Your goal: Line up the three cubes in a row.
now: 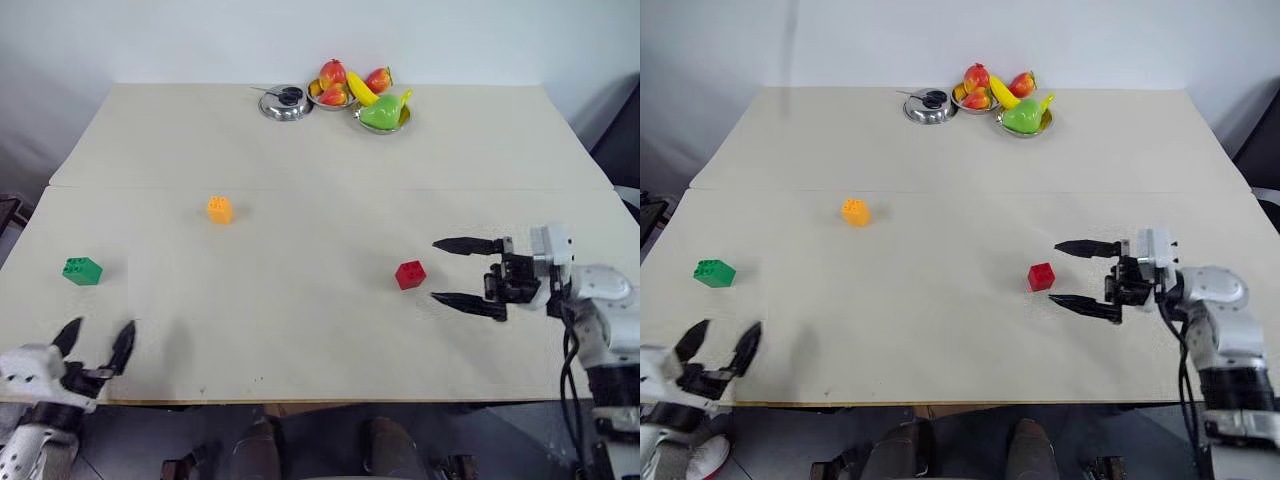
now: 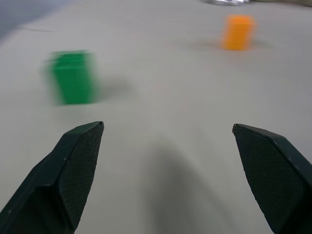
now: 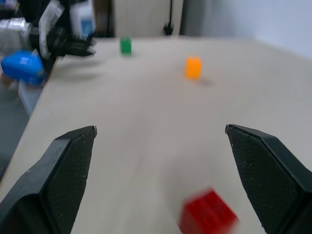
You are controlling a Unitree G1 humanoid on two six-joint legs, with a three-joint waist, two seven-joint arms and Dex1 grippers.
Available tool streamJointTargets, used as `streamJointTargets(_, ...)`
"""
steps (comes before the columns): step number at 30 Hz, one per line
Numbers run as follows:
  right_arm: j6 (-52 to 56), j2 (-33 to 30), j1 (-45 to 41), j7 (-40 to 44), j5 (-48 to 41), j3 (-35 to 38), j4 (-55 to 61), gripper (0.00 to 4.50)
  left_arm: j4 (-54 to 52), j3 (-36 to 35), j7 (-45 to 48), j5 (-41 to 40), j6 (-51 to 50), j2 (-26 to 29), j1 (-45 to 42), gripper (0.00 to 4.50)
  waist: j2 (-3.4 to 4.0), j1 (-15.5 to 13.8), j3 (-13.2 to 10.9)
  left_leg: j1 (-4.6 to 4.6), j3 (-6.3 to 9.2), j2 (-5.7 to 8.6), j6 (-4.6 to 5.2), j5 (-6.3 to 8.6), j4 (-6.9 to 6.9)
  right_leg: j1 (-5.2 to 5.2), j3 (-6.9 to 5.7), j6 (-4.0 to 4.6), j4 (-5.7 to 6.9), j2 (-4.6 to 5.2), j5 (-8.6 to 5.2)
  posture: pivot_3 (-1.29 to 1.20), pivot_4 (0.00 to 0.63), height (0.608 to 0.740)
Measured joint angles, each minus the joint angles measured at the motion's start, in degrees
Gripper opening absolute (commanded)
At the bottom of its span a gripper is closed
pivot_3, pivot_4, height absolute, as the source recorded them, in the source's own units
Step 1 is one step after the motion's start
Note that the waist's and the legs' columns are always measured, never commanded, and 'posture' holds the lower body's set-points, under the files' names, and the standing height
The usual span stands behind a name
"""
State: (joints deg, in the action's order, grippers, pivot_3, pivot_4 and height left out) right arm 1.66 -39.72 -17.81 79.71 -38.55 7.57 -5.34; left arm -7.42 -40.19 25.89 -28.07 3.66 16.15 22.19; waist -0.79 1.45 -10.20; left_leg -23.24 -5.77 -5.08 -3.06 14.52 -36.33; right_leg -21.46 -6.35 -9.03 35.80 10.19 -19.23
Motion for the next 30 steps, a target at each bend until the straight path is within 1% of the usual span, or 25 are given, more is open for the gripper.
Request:
streamJointTargets(4,0.71,2.69,3.11,-3.92,-0.55,0.76,4.91,4.43,1.88,-4.69,-3.93,-1.32,0.60,-1.62,1.39,4.50,-0.07,-0.20,0.04,-0.01,0.01,0.00,0.11,0.07,-0.03,0.00,0.00,0.00,0.00,0.00,0.00,0.00,0.150,0.740)
streamJointTargets(9,1.36,3.61,4.33,-5.32,-0.88,1.84,7.02,4.43,2.47,-4.74,-5.25,-2.27,-1.08,-1.05,-0.07,4.50,-0.14,-1.33,0.08,-0.01,0.02,0.00,0.12,0.09,-0.08,0.00,0.00,0.01,0.03,0.00,0.00,0.00,0.150,0.740)
streamJointTargets(14,1.97,3.64,4.90,-5.19,-0.83,1.86,7.27,4.43,2.64,-3.11,-7.82,-2.93,-6.82,4.05,-6.71,4.50,-0.15,-1.49,0.09,-0.01,0.06,0.00,0.09,0.07,-0.08,0.01,-0.02,0.02,0.10,-0.01,0.00,0.00,0.150,0.740)
streamJointTargets(17,2.75,3.67,5.02,-5.06,-0.76,1.38,7.75,4.43,6.26,-1.14,-14.88,-3.12,-17.34,10.00,-18.47,4.50,-0.17,-2.21,0.09,-0.02,0.19,-0.03,0.11,0.02,-0.04,-0.01,-0.08,0.05,0.20,-0.09,-0.01,0.00,0.150,0.740)
streamJointTargets(18,3.15,3.67,5.07,-5.07,-0.76,1.22,8.29,4.43,6.53,-0.46,-15.97,-3.21,-19.97,11.82,-21.35,4.50,-0.21,-2.20,0.12,-0.02,0.17,-0.03,0.06,-0.01,-0.04,-0.01,-0.07,0.05,0.20,-0.09,-0.01,0.00,0.150,0.740)
streamJointTargets(20,3.39,4.05,5.33,-5.27,-0.77,1.18,9.43,4.43,7.95,2.18,-15.65,-2.34,-22.31,14.62,-24.14,4.50,-0.20,-1.90,0.14,0.00,0.03,-0.03,-0.03,0.00,-0.04,-0.01,0.02,0.04,0.19,-0.08,0.00,0.00,0.150,0.740)
streamJointTargets(22,3.42,4.78,5.66,-5.55,-0.76,0.73,9.90,4.43,11.63,4.08,-15.29,-1.41,-23.63,15.27,-27.15,4.50,-0.18,-1.32,0.15,0.01,0.00,-0.04,-0.05,-0.01,0.11,-0.04,0.02,0.04,0.19,-0.13,0.00,0.00,0.150,0.740)
streamJointTargets(25,3.52,4.99,5.86,-5.65,-0.73,0.31,9.96,4.43,16.43,6.99,-13.34,0.23,-24.41,16.57,-29.00,4.50,-0.19,-1.06,0.14,0.00,-0.03,-0.17,-0.12,-0.04,0.20,-0.08,0.03,0.05,0.15,-0.28,0.00,0.00,0.150,0.740)
streamJointTargets(26,3.51,5.05,5.85,-5.69,-0.73,0.31,9.99,4.50,18.07,7.64,-13.05,1.19,-24.54,17.15,-29.69,4.09,-0.20,-1.13,0.14,0.00,-0.03,-0.22,-0.13,-0.03,0.20,-0.08,0.03,0.06,0.14,-0.32,-0.01,0.00,0.150,0.740)
streamJointTargets(28,3.40,5.57,5.90,-5.76,-0.73,0.31,10.01,4.50,20.65,8.21,-13.06,2.72,-24.55,18.58,-30.75,3.59,-0.22,-1.26,0.13,0.00,-0.03,-0.34,-0.20,-0.02,0.18,-0.08,0.03,0.07,0.12,-0.42,-0.02,0.00,0.150,0.740)
streamJointTargets(30,3.27,6.06,6.44,-5.93,-0.62,0.31,10.14,4.50,21.53,8.16,-13.03,3.30,-24.56,19.12,-31.23,2.92,-0.22,-1.36,0.13,0.00,-0.04,-0.35,-0.20,-0.01,0.17,-0.08,0.03,0.08,0.13,-0.42,-0.02,0.00,0.150,0.740)
